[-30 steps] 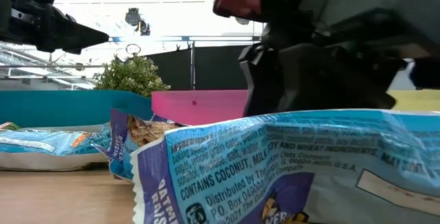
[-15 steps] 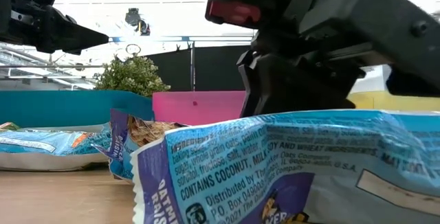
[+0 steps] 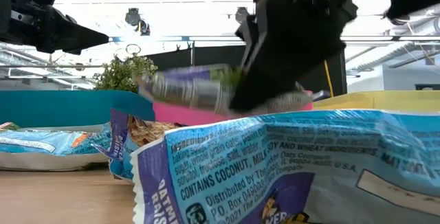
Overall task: Pick and place Granola Bars by type
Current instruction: Put the top blue granola bar into the red bin
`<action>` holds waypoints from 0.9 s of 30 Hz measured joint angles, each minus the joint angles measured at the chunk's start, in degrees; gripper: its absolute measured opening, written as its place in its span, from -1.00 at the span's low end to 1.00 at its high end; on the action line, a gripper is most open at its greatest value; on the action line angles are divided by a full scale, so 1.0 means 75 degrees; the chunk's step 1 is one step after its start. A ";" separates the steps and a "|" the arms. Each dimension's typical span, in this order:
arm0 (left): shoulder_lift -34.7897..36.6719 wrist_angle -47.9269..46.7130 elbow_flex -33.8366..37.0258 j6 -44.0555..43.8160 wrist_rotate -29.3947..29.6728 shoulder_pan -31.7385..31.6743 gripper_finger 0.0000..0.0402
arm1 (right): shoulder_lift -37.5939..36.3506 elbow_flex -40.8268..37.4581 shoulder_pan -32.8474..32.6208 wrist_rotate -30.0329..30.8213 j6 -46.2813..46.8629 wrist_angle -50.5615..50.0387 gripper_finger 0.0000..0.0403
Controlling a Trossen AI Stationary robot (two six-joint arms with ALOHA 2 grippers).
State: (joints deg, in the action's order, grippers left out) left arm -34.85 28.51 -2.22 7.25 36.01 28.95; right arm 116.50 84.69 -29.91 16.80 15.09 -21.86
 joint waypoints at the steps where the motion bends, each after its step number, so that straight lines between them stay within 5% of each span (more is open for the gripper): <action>1: 0.0000 -0.0001 0.0000 -0.0002 0.0001 0.0000 -0.82 | -0.0090 -0.0001 0.0000 0.0093 -0.0033 -0.0004 -0.80; 9: -0.0003 0.0006 0.0000 -0.0003 0.0001 0.0000 -0.82 | -0.1306 0.0010 0.0141 0.0724 -0.1152 0.0024 -0.90; 15: -0.0003 0.0007 0.0000 0.0000 0.0003 0.0000 -0.82 | -0.2013 0.0025 0.1266 0.1330 -0.1702 -0.0666 -0.87; 21: -0.0001 0.0004 0.0000 0.0000 0.0005 0.0000 -0.82 | -0.1635 -0.0287 0.2692 -0.0060 -0.1892 -0.1057 -0.85; 27: -0.0003 -0.0014 0.0000 0.0000 0.0003 0.0000 -0.82 | -0.1397 -0.1401 0.3250 -0.1084 -0.1847 -0.0002 -0.91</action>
State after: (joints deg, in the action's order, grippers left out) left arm -34.87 28.40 -2.22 7.25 36.03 28.95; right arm 106.02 74.19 -5.54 8.67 1.23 -21.88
